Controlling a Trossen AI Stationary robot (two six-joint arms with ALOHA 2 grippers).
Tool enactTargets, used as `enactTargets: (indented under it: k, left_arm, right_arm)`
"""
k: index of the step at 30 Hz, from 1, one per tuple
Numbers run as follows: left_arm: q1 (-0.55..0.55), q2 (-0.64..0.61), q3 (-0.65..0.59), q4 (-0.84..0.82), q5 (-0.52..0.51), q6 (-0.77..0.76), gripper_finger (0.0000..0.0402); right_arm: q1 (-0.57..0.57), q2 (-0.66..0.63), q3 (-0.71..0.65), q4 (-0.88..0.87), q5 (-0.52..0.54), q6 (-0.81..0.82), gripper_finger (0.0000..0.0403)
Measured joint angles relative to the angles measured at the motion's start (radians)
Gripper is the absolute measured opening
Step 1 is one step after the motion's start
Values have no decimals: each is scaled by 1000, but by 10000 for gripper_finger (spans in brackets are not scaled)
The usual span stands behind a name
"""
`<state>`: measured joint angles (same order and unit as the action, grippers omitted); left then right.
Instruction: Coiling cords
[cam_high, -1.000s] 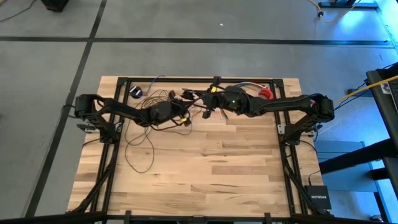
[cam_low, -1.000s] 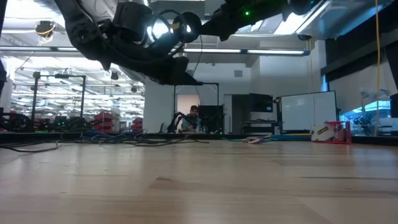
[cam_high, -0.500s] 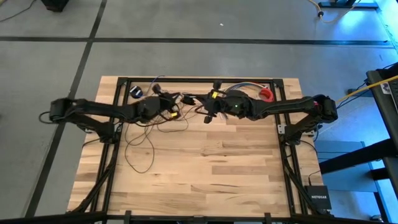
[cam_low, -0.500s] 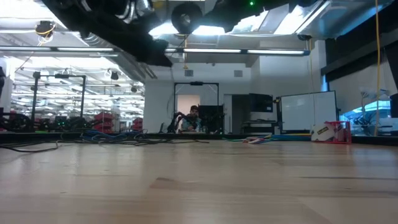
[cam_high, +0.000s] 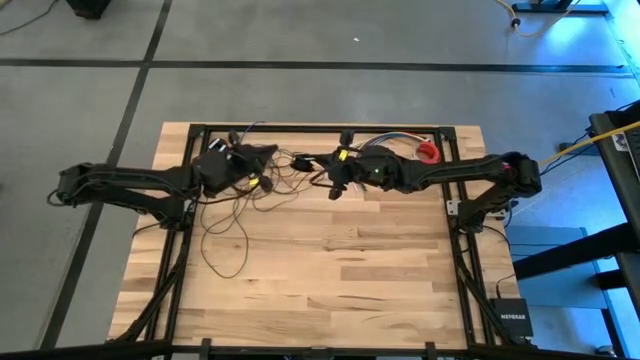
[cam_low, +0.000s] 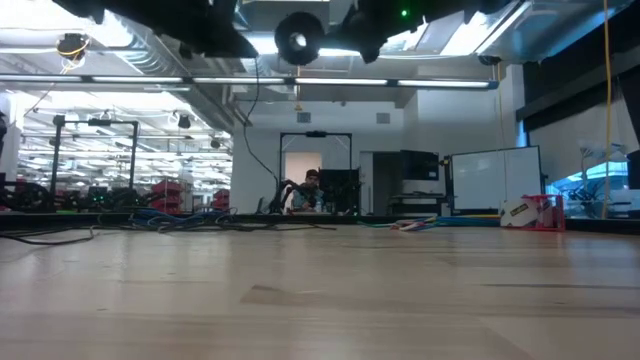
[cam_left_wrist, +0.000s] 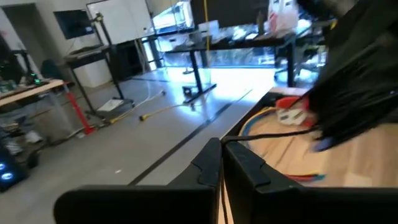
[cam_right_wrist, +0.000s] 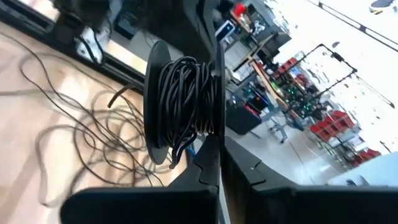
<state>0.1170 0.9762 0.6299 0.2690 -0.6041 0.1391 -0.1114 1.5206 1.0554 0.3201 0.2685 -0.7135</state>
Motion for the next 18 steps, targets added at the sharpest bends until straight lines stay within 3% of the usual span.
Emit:
enactTargets:
  k: [5, 11, 18]
  left_arm:
    - [-40, -13, 0, 35, 13, -35, 3]
    - [-65, 3, 0, 68, 150, -112, 11]
    - [-86, 87, 0, 166, 157, -159, 12]
  right_arm:
    - [-35, 42, 0, 42, 10, -3, 5]
    - [-55, 79, 1, 104, 48, 0, 5]
    - [-56, 86, 5, 127, 120, 23, 5]
